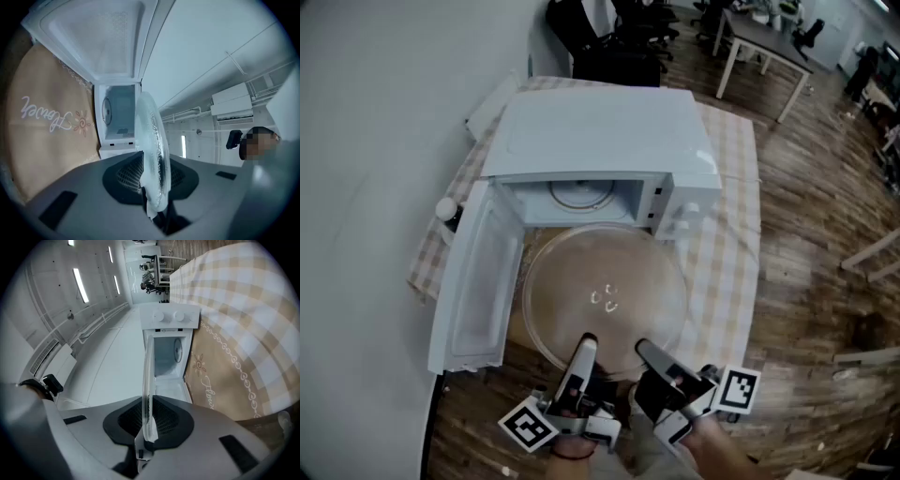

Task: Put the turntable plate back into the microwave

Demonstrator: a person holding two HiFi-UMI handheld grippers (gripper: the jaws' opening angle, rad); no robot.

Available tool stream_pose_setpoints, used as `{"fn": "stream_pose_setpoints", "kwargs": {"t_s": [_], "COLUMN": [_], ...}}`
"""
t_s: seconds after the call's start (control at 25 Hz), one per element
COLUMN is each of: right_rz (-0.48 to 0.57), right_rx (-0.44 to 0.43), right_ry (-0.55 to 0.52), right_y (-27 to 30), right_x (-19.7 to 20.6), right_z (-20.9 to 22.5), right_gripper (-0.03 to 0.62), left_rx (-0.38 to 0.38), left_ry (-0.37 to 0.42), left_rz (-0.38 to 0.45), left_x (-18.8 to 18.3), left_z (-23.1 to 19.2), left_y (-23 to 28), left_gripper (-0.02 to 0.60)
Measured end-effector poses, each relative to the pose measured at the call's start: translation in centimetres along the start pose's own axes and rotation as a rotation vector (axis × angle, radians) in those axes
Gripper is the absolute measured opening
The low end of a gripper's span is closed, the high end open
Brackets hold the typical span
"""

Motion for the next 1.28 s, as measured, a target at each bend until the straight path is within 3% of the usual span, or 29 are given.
{"fn": "stream_pose_setpoints", "kwargs": {"t_s": [0.76,1.28], "right_rz": [0.029,-0.019], "right_rx": [-0.015,0.044], "right_ry": [-0.024,-0.054], "right_y": [-0.5,0.7], "right_x": [0.2,-0.3], "right_z": [-0.7,-0.4], "right_gripper": [0.051,0.048], "left_rx": [0.011,0.003], "left_ry": [-0.026,-0.034], "left_rz": [0.025,0.048], "left_x": [0.4,-0.2], "left_z": [0.2,-0.6], "left_y": [-0.4,-0.3], "left_gripper": [0.051,0.044]}}
Point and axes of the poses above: the fingertips, and each gripper's own axes: y forward along the fingers, z to its right, x out of its underside, the point moved 5 cm from there along -y, backward along the fingers, and after that the axes turned 12 degrees about x, right-handed, at the moved point
